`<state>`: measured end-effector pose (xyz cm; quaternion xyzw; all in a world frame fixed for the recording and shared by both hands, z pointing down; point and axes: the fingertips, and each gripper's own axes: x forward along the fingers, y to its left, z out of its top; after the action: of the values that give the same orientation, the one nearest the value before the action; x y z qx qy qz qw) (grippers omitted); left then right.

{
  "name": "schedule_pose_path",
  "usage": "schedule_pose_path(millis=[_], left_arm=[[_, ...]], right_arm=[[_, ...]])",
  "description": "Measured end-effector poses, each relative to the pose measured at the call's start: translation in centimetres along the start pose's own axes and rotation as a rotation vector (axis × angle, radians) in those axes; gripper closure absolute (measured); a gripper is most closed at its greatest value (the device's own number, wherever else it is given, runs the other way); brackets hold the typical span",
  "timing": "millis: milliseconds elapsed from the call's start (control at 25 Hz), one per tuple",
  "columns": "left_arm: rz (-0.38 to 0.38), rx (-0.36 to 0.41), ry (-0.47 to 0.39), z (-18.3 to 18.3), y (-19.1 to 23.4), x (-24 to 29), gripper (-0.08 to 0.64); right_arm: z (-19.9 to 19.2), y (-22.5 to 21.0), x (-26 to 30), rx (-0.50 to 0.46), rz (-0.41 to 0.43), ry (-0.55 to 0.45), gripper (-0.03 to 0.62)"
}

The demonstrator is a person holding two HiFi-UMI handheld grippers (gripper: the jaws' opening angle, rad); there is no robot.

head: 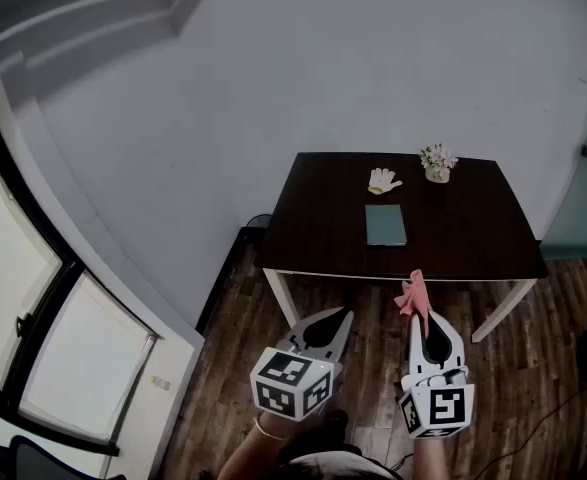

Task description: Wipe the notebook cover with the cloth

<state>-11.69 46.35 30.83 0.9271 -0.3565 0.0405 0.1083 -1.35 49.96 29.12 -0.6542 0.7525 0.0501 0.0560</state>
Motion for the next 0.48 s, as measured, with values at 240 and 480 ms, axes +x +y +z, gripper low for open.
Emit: schedule_pose_path(millis=[240,480], left_arm=[[-0.007,0.008,-0.007,0.5,2.2,1.1,0.54],[-0.008,-0.004,-0.02,1.0,5.1,2.7,0.54]], right_arm=[[-0.4,0.2,2.3,0.022,-0.011,-0.005,0.557],[-1.4,-0.1,5.3,-0.002,-0.038,0.029,0.557]])
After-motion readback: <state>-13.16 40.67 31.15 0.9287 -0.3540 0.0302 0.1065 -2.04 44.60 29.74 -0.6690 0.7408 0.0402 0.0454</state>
